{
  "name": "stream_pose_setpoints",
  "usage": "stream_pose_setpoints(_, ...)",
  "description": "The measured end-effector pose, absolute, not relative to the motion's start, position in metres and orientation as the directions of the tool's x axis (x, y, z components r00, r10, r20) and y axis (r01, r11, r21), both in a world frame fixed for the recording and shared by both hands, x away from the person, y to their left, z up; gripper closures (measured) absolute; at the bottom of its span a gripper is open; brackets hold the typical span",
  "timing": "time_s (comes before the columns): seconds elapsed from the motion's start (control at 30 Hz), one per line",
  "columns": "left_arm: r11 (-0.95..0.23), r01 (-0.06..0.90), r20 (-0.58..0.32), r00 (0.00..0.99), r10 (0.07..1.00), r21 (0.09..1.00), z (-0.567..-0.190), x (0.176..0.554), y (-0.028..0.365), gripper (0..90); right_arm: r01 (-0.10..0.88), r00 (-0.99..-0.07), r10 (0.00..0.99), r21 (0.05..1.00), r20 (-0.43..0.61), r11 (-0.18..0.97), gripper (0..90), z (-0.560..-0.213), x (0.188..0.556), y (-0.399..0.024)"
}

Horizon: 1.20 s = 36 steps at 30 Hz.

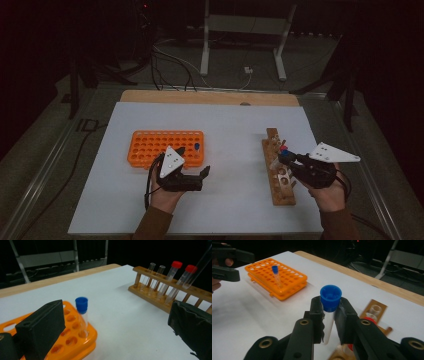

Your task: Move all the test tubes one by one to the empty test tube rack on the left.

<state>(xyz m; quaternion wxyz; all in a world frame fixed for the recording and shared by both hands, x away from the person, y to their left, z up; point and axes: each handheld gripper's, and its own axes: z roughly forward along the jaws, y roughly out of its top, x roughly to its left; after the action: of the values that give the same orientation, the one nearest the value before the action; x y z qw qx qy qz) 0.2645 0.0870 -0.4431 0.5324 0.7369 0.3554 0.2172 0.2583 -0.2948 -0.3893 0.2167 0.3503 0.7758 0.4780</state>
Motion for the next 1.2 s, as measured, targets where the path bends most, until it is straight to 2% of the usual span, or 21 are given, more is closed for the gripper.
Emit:
stream_pose_setpoints(0.87, -0.253, 0.256, -0.017, 0.734, 0.679, 0.933, -0.442, 0.272, 0.030, 8.5, 0.368, -0.728, 0.681, 0.884, 0.081, 0.288, 77.2, -0.403, 0.279, -0.238)
stream_pose_setpoints(1.1, -0.303, 0.242, 0.016, 0.757, 0.653, 0.922, -0.446, 0.271, 0.006, 17.5, 0.368, -0.742, 0.665, 0.881, 0.087, 0.296, 77.2, -0.407, 0.280, -0.224)
stream_pose_setpoints(1.2, -0.327, 0.229, 0.041, 0.761, 0.647, 0.917, -0.448, 0.269, -0.002, 26.7, 0.373, -0.746, 0.660, 0.880, 0.094, 0.296, 77.2, -0.409, 0.280, -0.219)
